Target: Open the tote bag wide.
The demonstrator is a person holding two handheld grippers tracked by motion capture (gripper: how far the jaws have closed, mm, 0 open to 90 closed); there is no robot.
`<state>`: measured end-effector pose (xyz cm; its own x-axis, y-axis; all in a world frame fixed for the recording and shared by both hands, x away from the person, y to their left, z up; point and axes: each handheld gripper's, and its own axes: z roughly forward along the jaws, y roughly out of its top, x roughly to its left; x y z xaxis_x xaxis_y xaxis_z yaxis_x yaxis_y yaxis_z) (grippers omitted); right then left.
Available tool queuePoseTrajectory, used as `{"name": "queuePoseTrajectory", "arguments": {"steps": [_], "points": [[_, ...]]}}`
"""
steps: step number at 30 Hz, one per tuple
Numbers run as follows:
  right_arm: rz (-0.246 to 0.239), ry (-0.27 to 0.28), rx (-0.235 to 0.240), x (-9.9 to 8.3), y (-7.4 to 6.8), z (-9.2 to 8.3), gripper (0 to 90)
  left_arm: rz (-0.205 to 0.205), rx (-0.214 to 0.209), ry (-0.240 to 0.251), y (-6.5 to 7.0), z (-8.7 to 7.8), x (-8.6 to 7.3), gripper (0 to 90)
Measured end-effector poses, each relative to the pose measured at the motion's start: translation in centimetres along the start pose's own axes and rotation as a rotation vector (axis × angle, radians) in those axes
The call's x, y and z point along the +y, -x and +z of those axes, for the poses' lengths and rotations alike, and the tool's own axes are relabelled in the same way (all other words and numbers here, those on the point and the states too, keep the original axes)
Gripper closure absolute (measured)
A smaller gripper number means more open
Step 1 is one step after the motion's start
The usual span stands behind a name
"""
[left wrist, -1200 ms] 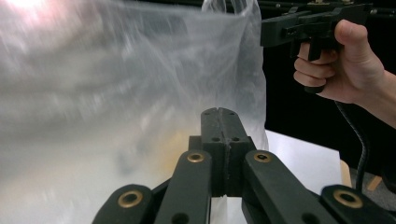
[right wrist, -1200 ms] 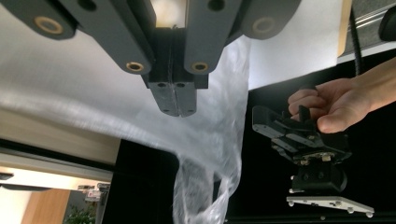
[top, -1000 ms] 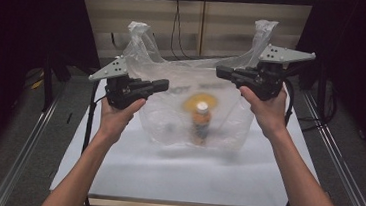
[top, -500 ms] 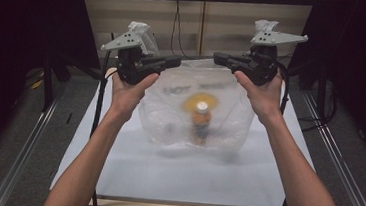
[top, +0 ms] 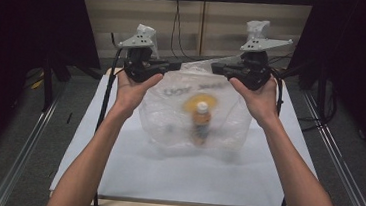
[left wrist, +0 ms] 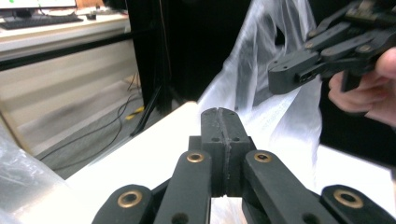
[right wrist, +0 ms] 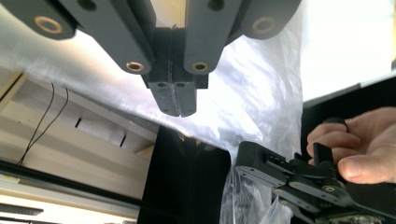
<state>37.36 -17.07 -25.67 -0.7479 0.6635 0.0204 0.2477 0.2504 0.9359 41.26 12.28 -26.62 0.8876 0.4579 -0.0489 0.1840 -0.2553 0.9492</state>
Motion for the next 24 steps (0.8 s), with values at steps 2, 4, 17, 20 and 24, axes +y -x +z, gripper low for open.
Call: {"name": "queuePoseTrajectory", "arguments": {"steps": [2,4,17,20,24], "points": [[-0.002,-0.018,-0.002,-0.2,-0.1,0.3,90.0,0.0,0.02,-0.022,-0.2,0.4,-0.3,90.0],[0.004,-0.026,-0.002,-0.5,-0.1,0.7,90.0,-0.006,0.028,-0.032,-0.3,0.5,-0.5,90.0],[0.055,-0.047,0.018,-3.1,0.6,2.2,90.0,-0.024,-0.032,-0.034,0.3,2.1,-3.1,90.0],[0.073,-0.041,0.03,-4.0,0.6,2.4,90.0,-0.028,-0.042,-0.058,0.3,2.5,-4.1,90.0],[0.084,-0.039,0.044,-4.9,0.4,2.5,90.0,-0.049,-0.06,-0.068,0.3,2.8,-5.2,90.0]]}}
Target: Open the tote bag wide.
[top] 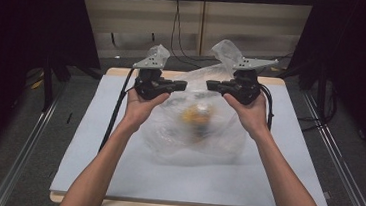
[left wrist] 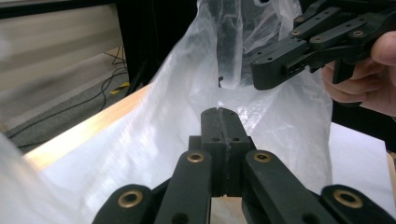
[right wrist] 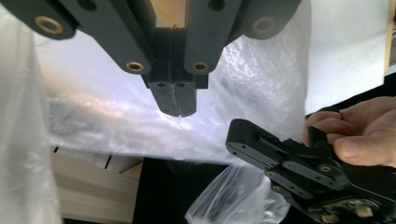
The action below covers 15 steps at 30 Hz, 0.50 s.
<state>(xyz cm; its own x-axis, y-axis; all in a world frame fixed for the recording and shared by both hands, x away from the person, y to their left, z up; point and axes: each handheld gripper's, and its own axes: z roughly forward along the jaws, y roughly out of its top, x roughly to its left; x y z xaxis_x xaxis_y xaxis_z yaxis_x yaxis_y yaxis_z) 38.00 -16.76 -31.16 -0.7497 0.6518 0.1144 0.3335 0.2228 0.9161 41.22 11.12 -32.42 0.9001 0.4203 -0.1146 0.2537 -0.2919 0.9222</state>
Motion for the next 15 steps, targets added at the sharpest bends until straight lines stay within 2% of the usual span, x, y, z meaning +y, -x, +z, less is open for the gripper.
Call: {"name": "queuePoseTrajectory", "arguments": {"steps": [7,11,15], "points": [[0.01,-0.015,0.019,-1.5,-0.1,0.1,90.0,-0.012,-0.014,-0.03,0.1,0.7,-1.7,90.0],[0.015,-0.031,0.014,-2.4,-0.2,0.0,90.0,-0.003,-0.015,-0.068,0.1,1.1,-2.7,90.0],[0.03,-0.033,0.005,-3.3,0.0,-0.2,90.0,-0.014,-0.013,-0.081,-0.1,1.3,-3.3,90.0]]}}
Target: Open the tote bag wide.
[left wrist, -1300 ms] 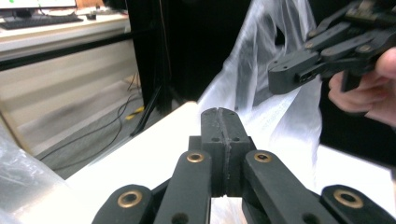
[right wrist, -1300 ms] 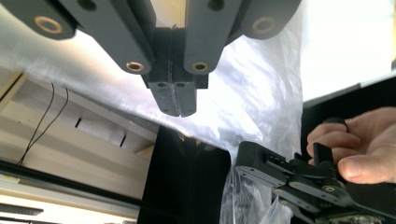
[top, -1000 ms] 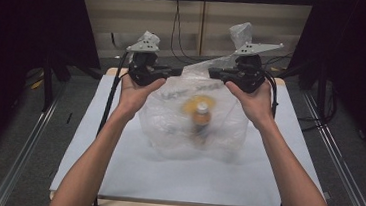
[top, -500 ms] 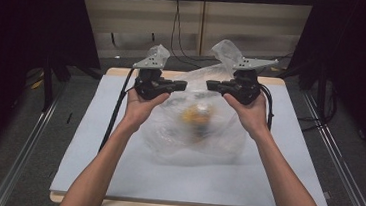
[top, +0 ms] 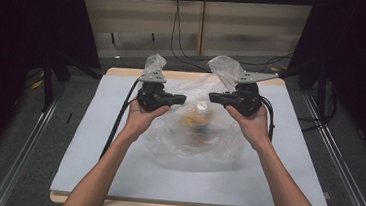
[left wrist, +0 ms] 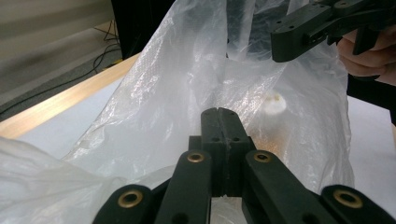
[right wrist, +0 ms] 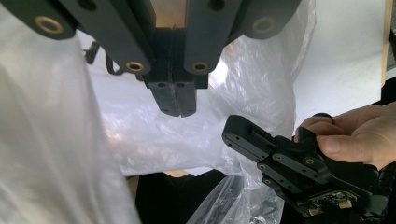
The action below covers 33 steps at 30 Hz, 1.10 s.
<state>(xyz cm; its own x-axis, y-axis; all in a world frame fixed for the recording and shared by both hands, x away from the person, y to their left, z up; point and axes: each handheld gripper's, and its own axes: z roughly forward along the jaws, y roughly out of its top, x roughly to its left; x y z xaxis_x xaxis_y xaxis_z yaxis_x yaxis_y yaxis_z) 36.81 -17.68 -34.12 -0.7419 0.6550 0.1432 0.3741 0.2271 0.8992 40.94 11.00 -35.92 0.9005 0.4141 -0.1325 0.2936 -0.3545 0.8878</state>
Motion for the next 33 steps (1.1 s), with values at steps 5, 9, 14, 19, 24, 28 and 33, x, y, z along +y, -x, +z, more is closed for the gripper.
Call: {"name": "queuePoseTrajectory", "arguments": {"steps": [5,9,14,19,24,28,33], "points": [[0.014,-0.012,-0.003,-1.4,0.3,-0.1,90.0,-0.006,-0.019,-0.014,0.0,0.6,-0.7,90.0],[0.022,-0.028,-0.001,-2.7,0.5,-0.1,90.0,-0.015,-0.025,-0.029,0.1,1.2,-1.6,90.0],[0.04,-0.042,-0.001,-4.2,0.6,0.2,90.0,-0.012,-0.052,-0.042,0.7,1.8,-2.5,90.0],[0.049,-0.073,0.013,-5.9,0.4,0.4,90.0,-0.015,-0.082,-0.031,1.5,1.5,-3.3,90.0],[0.046,-0.067,0.05,-6.6,-0.3,0.1,90.0,0.008,-0.131,0.029,2.7,0.7,-3.2,90.0],[0.026,-0.046,0.065,-6.0,-1.2,-0.2,90.0,0.058,-0.1,-0.062,3.6,1.2,-3.6,90.0],[0.039,-0.066,0.024,-7.2,-0.1,0.0,90.0,0.032,-0.093,-0.126,2.8,2.5,-6.2,90.0]]}}
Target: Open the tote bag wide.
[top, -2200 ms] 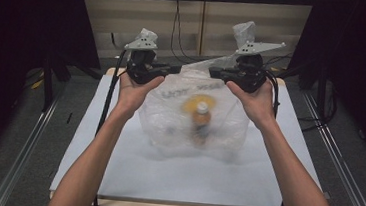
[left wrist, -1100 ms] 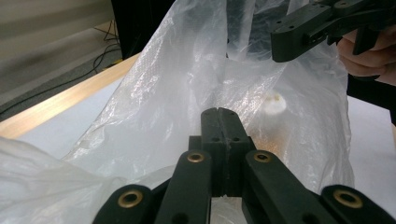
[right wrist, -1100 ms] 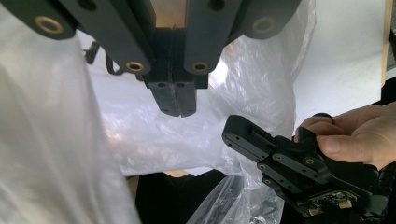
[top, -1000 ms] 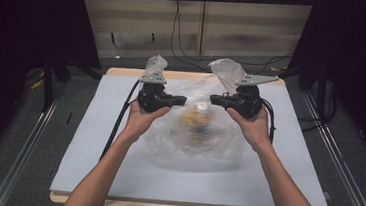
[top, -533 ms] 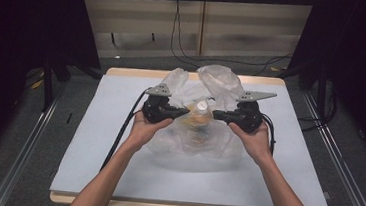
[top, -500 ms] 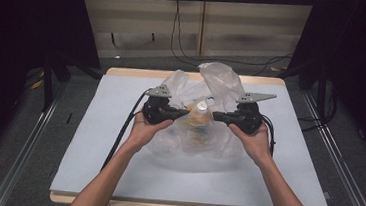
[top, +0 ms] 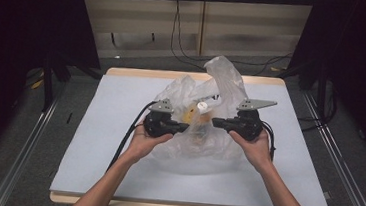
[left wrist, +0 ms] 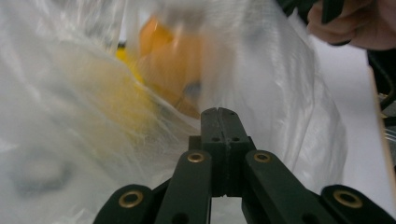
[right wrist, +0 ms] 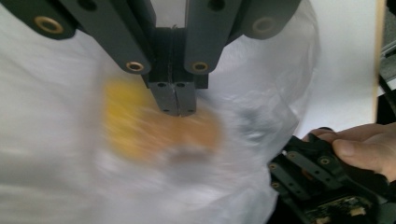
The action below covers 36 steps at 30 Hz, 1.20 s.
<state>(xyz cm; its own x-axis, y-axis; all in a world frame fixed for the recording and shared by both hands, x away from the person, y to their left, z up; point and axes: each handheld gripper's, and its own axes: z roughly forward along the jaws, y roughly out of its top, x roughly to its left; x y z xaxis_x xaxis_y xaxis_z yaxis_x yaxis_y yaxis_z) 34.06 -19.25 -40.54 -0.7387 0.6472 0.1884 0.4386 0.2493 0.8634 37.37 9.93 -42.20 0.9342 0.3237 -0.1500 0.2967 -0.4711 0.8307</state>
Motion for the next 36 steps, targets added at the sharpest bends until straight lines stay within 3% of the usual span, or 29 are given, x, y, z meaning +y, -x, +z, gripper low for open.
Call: {"name": "queuePoseTrajectory", "arguments": {"steps": [6,10,11,12,13,17,21,22,23,27,28,30,31,33,36], "points": [[0.048,-0.066,-0.043,-2.8,2.4,0.8,90.0,-0.007,0.014,-0.101,-1.0,1.5,-1.9,90.0],[0.073,-0.114,-0.055,-4.8,3.3,1.2,90.0,-0.021,0.026,-0.163,-1.7,2.0,-3.1,90.0],[0.075,-0.125,-0.062,-5.2,3.5,1.3,90.0,-0.037,0.025,-0.146,-1.8,2.1,-3.4,90.0],[0.075,-0.135,-0.065,-5.4,3.6,1.3,90.0,-0.038,0.017,-0.162,-2.0,2.0,-3.7,90.0],[0.074,-0.136,-0.071,-5.7,3.8,1.2,90.0,-0.055,0.011,-0.138,-2.1,2.0,-4.0,90.0],[0.097,-0.145,-0.071,-6.5,4.3,1.0,90.0,-0.063,0.018,-0.168,-2.7,1.9,-4.9,90.0],[0.088,-0.201,-0.073,-7.2,4.4,1.6,90.0,-0.064,0.014,-0.19,-2.8,2.0,-5.6,90.0],[0.085,-0.208,-0.076,-7.3,4.4,1.7,90.0,-0.072,0.012,-0.17,-2.7,2.1,-5.8,90.0],[0.085,-0.226,-0.076,-7.5,4.3,1.9,90.0,-0.061,0.01,-0.196,-2.7,1.8,-5.8,90.0],[0.098,-0.229,-0.074,-7.8,4.4,1.8,90.0,-0.065,0.013,-0.186,-2.7,1.2,-6.2,90.0],[0.1,-0.228,-0.074,-7.9,4.4,1.7,90.0,-0.061,0.029,-0.205,-2.7,0.8,-6.3,90.0],[0.094,-0.235,-0.085,-7.9,4.5,1.4,90.0,-0.069,0.028,-0.187,-2.9,0.3,-6.7,90.0],[0.097,-0.235,-0.087,-8.0,4.5,1.2,90.0,-0.064,0.038,-0.206,-3.0,-0.2,-6.9,90.0],[0.107,-0.229,-0.093,-8.1,4.7,0.9,90.0,-0.101,0.041,-0.168,-3.3,-0.9,-7.6,90.0],[0.103,-0.23,-0.098,-8.1,4.5,0.6,90.0,-0.126,0.043,-0.153,-3.7,-1.6,-8.1,90.0]]}}
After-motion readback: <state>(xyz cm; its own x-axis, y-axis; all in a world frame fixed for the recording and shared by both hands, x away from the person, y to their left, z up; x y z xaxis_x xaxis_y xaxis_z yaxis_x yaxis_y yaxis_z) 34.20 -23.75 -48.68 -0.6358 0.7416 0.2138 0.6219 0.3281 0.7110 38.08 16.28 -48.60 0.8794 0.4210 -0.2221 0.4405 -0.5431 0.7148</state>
